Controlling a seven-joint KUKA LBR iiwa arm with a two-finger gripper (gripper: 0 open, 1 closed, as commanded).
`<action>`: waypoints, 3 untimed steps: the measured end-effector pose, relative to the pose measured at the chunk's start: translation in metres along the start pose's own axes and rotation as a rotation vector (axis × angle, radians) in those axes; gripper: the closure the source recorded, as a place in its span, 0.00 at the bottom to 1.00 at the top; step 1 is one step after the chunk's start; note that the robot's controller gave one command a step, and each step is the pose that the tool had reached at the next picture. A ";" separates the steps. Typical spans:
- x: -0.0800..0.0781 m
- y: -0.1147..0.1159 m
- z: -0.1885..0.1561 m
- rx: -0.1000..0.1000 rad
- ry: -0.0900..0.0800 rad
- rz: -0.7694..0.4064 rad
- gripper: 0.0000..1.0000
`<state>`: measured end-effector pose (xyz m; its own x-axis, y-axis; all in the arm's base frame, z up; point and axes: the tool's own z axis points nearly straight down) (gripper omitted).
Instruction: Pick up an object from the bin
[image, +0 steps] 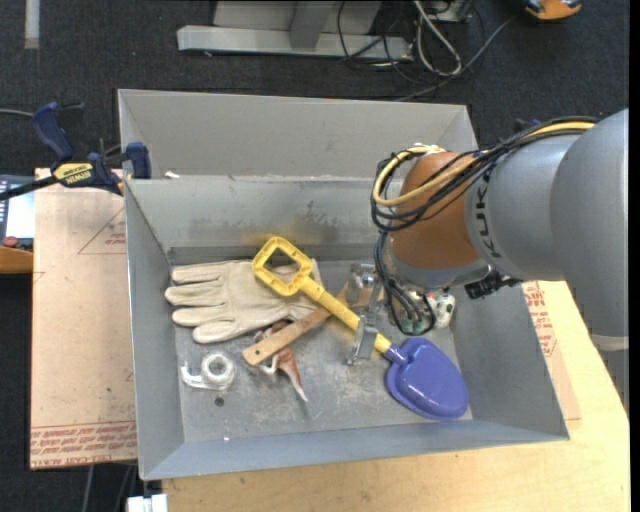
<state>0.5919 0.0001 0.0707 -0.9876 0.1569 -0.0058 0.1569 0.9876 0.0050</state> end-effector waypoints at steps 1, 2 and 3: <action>0.006 -0.015 0.000 -0.002 -0.004 -0.164 0.00; -0.005 -0.073 -0.075 -0.001 -0.015 -0.129 0.00; 0.029 -0.032 -0.001 -0.005 0.005 -0.543 1.00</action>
Offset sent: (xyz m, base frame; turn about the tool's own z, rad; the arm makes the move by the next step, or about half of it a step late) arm -0.0090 -0.0714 0.0719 -0.1343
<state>0.5582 -0.0273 0.0716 -0.9264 -0.3764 -0.0038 -0.3764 0.9264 0.0079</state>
